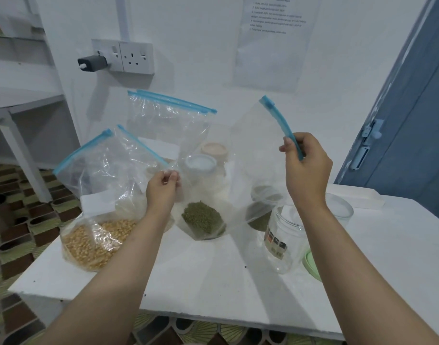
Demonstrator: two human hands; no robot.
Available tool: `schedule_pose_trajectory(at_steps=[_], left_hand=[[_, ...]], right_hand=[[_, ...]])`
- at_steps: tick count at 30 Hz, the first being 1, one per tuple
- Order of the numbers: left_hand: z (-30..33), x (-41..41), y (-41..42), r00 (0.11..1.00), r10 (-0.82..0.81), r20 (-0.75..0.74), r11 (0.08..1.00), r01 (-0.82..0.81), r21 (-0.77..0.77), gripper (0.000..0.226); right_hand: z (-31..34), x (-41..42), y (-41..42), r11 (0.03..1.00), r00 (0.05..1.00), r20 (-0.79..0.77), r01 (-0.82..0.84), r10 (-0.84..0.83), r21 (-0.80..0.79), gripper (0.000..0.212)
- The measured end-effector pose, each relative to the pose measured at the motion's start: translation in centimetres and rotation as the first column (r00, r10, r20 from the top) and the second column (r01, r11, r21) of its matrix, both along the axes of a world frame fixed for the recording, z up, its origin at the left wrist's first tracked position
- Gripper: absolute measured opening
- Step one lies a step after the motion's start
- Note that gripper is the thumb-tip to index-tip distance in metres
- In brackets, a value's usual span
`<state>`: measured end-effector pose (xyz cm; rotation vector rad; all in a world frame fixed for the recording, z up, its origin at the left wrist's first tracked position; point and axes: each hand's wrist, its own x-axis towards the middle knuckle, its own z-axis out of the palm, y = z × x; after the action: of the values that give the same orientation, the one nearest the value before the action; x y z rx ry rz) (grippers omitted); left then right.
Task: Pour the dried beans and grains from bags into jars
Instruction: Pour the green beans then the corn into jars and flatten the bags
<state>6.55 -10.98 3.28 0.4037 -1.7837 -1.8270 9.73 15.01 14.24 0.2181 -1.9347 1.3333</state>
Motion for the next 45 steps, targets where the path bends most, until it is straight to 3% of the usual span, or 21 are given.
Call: schedule_pose_trajectory(at_steps=[8, 15, 45], left_hand=[[6.6, -0.9, 0.7, 0.971, 0.014, -0.239, 0.998, 0.001, 0.062, 0.01], [10.8, -1.0, 0.3, 0.938, 0.061, -0.342, 0.998, -0.046, 0.052, 0.018], [20.4, 0.0, 3.0, 0.859, -0.071, -0.506, 0.997, 0.041, -0.072, 0.011]], right_hand=[[1.1, -0.2, 1.6, 0.989, 1.0, 0.012, -0.023, 0.025, -0.146, 0.009], [1.5, -0.1, 3.0, 0.95, 0.993, 0.083, -0.057, 0.087, -0.307, 0.015], [1.4, -0.3, 5.0, 0.906, 0.988, 0.126, -0.03, 0.091, -0.421, 0.018]])
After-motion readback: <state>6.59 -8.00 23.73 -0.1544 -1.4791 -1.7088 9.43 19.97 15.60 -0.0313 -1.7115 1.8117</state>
